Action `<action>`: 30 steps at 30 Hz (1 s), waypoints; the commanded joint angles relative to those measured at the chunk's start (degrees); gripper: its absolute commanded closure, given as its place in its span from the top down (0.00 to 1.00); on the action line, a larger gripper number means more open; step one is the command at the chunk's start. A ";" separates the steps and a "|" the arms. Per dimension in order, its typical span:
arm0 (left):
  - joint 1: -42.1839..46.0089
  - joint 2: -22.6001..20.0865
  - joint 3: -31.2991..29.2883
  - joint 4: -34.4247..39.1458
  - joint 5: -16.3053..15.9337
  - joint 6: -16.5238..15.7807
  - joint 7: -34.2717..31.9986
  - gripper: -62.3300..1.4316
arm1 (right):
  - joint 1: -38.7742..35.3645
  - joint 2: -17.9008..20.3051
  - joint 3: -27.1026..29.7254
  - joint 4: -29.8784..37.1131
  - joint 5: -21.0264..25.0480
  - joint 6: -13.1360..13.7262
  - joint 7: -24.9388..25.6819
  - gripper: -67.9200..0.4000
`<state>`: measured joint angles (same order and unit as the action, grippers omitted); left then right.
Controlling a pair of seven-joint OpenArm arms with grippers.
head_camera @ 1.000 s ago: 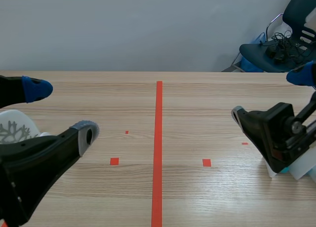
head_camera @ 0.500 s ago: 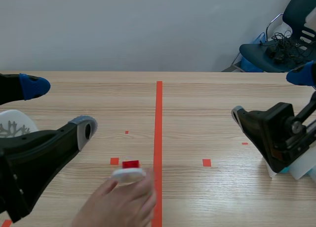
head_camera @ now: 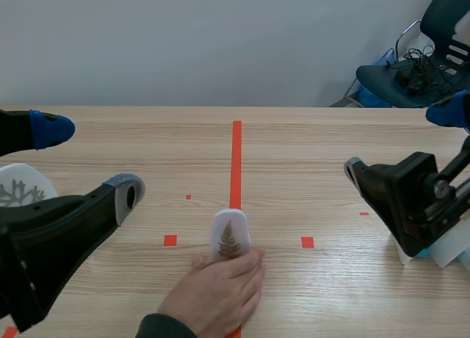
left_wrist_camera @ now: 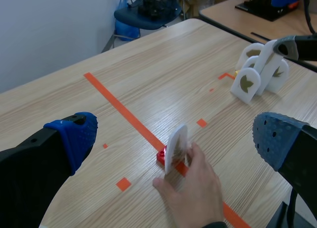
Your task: Do the leaf sorting experiment
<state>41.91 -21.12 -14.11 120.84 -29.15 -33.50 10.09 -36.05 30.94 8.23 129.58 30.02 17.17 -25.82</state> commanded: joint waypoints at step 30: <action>-35.06 9.62 31.32 -54.36 26.64 6.12 -19.76 1.00 | 0.66 -0.04 0.70 -0.04 0.20 -0.24 0.44 1.00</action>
<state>7.31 -12.27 17.26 65.17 -1.87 -27.79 -9.13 -36.05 30.94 8.23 129.58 30.02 17.15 -25.85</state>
